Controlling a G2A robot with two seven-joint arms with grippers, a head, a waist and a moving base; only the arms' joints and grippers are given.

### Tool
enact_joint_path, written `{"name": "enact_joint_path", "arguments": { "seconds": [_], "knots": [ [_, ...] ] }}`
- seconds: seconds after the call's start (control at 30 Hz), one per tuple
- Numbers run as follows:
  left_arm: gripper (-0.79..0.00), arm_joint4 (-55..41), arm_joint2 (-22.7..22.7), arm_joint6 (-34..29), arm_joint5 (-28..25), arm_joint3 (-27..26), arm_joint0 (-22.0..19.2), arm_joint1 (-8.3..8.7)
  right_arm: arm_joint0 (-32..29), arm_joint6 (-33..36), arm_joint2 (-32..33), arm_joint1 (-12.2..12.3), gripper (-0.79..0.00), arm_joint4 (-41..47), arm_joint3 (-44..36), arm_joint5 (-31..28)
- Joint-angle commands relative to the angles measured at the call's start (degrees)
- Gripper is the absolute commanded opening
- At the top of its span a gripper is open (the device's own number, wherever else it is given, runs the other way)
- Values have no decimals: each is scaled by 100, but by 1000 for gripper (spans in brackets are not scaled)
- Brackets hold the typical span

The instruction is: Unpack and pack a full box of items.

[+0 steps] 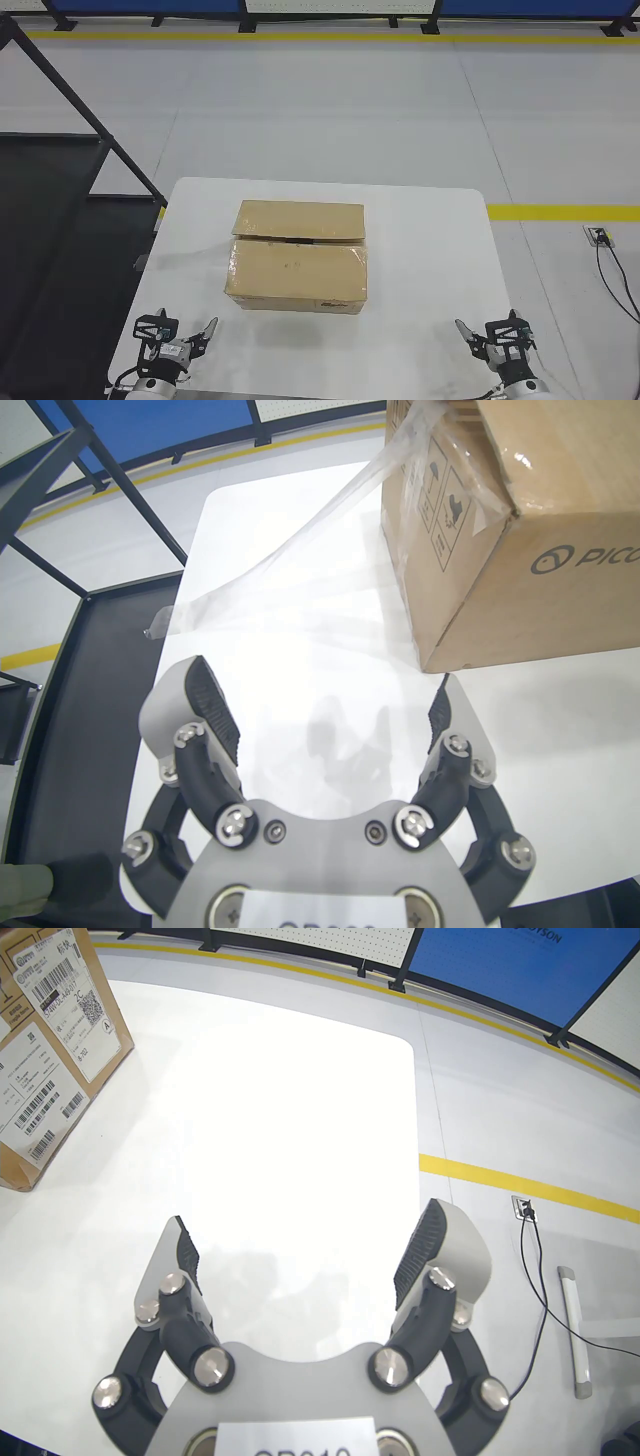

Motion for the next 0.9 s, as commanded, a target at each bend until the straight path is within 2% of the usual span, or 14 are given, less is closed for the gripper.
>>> {"name": "enact_joint_path", "arguments": {
  "seconds": [0.0,0.1,0.2,0.37,0.5,0.57,0.63,0.87],
  "knots": [
    [0,0,0,0,0,0,0,0,0,0,0,0,0,0,0,0],
    [0,-5,12,9,-37,-21,-1,0,4,0,-9,0,0,3,-14,-32],
    [0,169,-40,159,-262,-117,35,15,111,171,14,20,0,148,-208,-564],
    [0,154,-84,229,-173,-241,-82,-1,386,922,-10,44,0,406,-790,-1160],
    [0,-461,-393,130,-589,-325,-178,13,575,1578,-2,71,0,896,-1272,-1750],
    [0,-980,-550,-26,-1034,-396,-195,26,703,1881,-19,66,0,1162,-1475,-1673],
    [0,-1607,-825,-270,-1705,-434,-225,62,814,2200,-144,47,0,1506,-1659,-1504],
    [0,-1691,-887,-301,-1754,-431,-232,68,853,2325,-177,49,0,1586,-1719,-1554]
  ]
}}
